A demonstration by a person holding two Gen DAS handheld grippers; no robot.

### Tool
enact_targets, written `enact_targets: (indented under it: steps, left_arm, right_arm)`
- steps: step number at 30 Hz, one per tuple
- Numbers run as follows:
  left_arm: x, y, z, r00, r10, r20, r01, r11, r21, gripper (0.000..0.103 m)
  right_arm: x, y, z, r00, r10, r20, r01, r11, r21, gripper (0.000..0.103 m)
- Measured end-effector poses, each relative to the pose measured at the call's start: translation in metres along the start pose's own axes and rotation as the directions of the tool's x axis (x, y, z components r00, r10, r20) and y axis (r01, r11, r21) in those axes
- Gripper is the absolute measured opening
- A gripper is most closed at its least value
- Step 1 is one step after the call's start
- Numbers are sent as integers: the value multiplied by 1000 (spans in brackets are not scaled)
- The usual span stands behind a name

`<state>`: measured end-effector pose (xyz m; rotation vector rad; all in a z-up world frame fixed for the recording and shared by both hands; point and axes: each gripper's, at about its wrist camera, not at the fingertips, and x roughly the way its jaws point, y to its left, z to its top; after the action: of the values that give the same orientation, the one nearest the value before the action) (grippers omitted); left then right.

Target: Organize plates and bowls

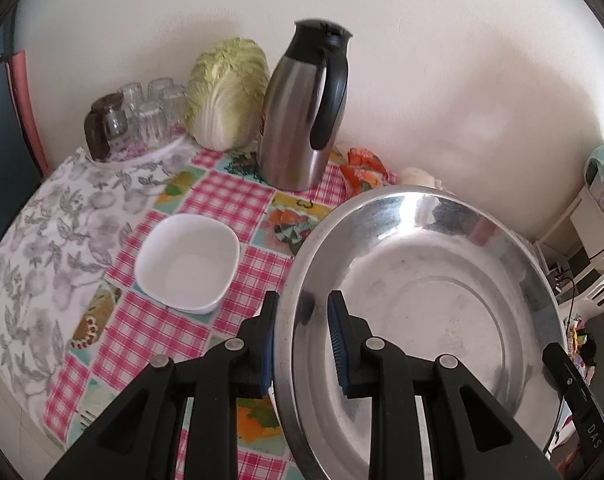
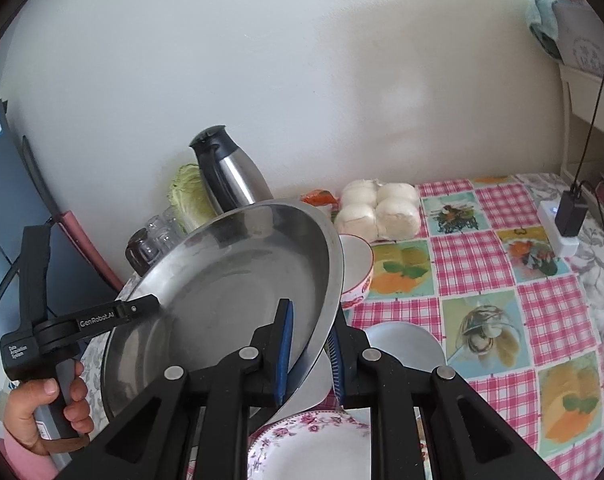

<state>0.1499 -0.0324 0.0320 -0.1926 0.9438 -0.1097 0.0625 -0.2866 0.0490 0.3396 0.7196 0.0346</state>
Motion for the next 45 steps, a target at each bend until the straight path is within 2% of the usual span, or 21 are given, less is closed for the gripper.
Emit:
enact_targets:
  steps: [6,12,20,31,39,45]
  left_arm:
    - [23,-1,0,999,-8,-38,8,1000,-8,25]
    - [41,10,-6,996,-30,-79,27,999,-46,25]
    - [63,24,-16,991,14,-131,-22,998,-58,25]
    - [78,46,-20,986,78,-150,-92,992,-89,25]
    - [87,56,-23,980,106,-168,-125,987,-104,25]
    - [95,61,-26,975,111,-191,-136,983,-121,25]
  right_arm:
    - [20,-9,-11,997,-44,-57,44,999,-7,19]
    - [41,-18,-22,992,-41,-123,44,999,20,19]
    - [65,-16,-36,980,-41,-193,48,998,31,19]
    - [93,0,-49,965,-50,-258,48,999,-14,19]
    - [107,5,-53,958,-53,-283,47,998,-30,20]
    - [112,11,-56,952,-90,-294,71,995,-76,20]
